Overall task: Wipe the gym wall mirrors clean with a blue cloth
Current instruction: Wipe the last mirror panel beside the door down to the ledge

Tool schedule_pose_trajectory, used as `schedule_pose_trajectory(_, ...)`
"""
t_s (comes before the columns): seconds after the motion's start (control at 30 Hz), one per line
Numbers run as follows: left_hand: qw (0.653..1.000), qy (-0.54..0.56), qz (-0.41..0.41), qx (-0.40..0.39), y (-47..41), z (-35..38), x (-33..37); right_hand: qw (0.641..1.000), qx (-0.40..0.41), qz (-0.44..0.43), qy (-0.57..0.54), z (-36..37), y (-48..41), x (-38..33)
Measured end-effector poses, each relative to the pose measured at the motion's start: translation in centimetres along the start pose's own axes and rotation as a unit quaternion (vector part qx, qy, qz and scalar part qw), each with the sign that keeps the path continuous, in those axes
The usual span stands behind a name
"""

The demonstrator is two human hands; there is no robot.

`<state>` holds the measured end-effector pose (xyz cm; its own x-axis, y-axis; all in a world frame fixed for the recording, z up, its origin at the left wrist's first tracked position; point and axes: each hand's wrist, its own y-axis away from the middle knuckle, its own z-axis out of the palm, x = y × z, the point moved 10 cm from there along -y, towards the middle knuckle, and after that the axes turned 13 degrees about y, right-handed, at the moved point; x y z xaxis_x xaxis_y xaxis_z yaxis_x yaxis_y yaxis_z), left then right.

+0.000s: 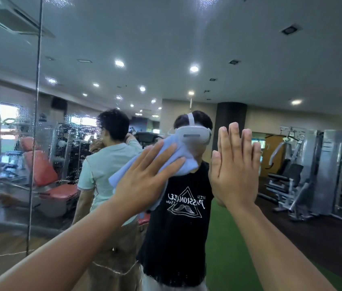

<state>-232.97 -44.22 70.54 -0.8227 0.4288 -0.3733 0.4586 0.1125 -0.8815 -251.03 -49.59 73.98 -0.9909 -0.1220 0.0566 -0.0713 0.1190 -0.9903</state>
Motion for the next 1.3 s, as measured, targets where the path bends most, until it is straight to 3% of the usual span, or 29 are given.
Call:
schedule_pose_trajectory(0.07, 1.000, -0.019, -0.009, -0.010, 1.6, -1.1, -2.0, 1.000, 0.006, 0.001, 0.002, -0.1, 0.0, 0.0)
schedule_pose_trajectory(0.17, 0.996, -0.025, -0.085, -0.007, 0.8, -3.0, -6.6, 1.000, 0.016, 0.000, 0.009, -0.4, 0.0, -0.2)
schedule_pose_trajectory(0.37, 0.977, 0.004, -0.189, 0.103, -6.0, -4.8, -8.3, 1.000, 0.024, 0.000, 0.016, -0.4, 0.1, -0.1)
schedule_pose_trajectory(0.53, 0.989, -0.007, -0.119, 0.083, -7.7, -1.3, -3.1, 0.999, 0.032, 0.002, 0.011, -0.4, 0.1, -0.1)
schedule_pose_trajectory(0.73, 0.999, 0.010, -0.031, 0.012, -0.9, 0.4, -0.5, 1.000, 0.028, -0.005, -0.007, -0.3, 0.0, 0.0)
schedule_pose_trajectory(0.8, 0.999, -0.006, -0.034, 0.005, 1.0, -0.7, -2.3, 0.999, 0.033, -0.004, 0.000, -0.4, 0.1, 0.0)
schedule_pose_trajectory(0.9, 0.993, 0.002, -0.119, 0.005, 1.3, -2.6, -6.6, 0.999, 0.037, -0.002, 0.011, -0.5, 0.1, -0.1)
schedule_pose_trajectory(1.03, 0.977, 0.030, -0.194, 0.080, -2.9, -5.0, -8.7, 0.999, 0.039, -0.001, 0.012, -0.4, 0.1, -0.2)
schedule_pose_trajectory(1.17, 0.978, 0.013, -0.178, 0.110, -7.5, -3.6, -6.0, 0.999, 0.032, -0.003, 0.014, -0.3, 0.1, -0.2)
schedule_pose_trajectory(1.3, 0.992, 0.009, -0.091, 0.088, -7.2, -0.6, -0.7, 1.000, 0.027, -0.005, 0.007, -0.2, 0.1, -0.2)
